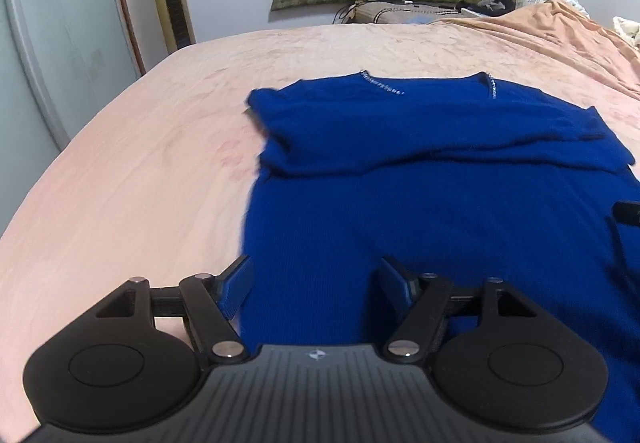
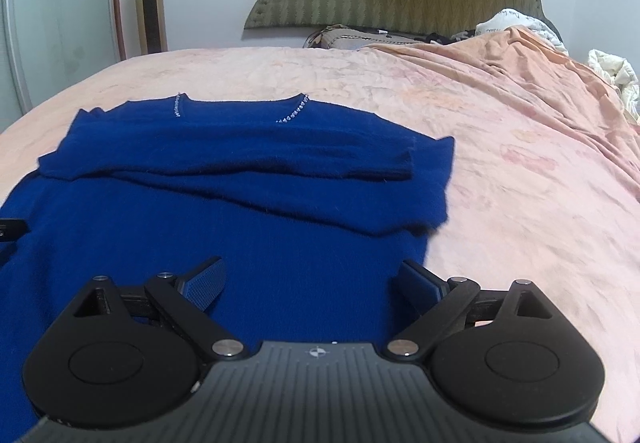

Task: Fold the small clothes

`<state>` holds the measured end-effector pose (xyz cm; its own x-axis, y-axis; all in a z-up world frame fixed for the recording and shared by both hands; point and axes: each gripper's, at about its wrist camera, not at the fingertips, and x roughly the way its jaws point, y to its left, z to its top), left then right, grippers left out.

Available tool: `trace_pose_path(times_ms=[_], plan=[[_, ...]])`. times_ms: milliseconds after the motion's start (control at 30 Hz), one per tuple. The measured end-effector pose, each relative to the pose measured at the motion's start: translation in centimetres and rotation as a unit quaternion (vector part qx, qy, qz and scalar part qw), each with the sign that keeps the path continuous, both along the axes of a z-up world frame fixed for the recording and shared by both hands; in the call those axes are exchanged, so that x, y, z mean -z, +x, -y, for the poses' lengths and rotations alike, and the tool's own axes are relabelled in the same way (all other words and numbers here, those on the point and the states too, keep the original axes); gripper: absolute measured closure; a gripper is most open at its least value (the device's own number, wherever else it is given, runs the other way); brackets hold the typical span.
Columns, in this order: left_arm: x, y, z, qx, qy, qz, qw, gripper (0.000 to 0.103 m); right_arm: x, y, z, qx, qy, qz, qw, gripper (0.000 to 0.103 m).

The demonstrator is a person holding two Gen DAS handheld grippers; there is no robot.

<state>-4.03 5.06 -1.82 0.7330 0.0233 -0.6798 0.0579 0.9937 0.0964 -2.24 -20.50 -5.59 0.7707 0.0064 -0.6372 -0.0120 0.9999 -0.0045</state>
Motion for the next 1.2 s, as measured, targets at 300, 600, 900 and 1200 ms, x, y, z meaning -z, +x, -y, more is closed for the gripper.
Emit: trace_pose_path(times_ms=[300, 600, 900, 1200], plan=[[0.6, -2.0, -5.1, -0.023, -0.062, -0.023, 0.9976, 0.03, -0.1, -4.7, 3.7, 0.024, 0.049, -0.012, 0.998, 0.011], [1.4, -0.1, -4.7, 0.034, -0.153, -0.021, 0.9874, 0.059, 0.4, -5.9, 3.7, -0.002, 0.089, -0.038, 0.995, 0.076], [-1.0, 0.7, -3.4, 0.058, -0.108, 0.023, 0.9922, 0.097, -2.0, -3.8, 3.8, 0.003, 0.078, 0.008, 0.997, 0.095], [-2.4, 5.0, -2.5, 0.047, -0.07, 0.06, 0.9946, 0.098, -3.1, 1.9, 5.6, 0.036, 0.031, 0.054, 0.997, 0.101]])
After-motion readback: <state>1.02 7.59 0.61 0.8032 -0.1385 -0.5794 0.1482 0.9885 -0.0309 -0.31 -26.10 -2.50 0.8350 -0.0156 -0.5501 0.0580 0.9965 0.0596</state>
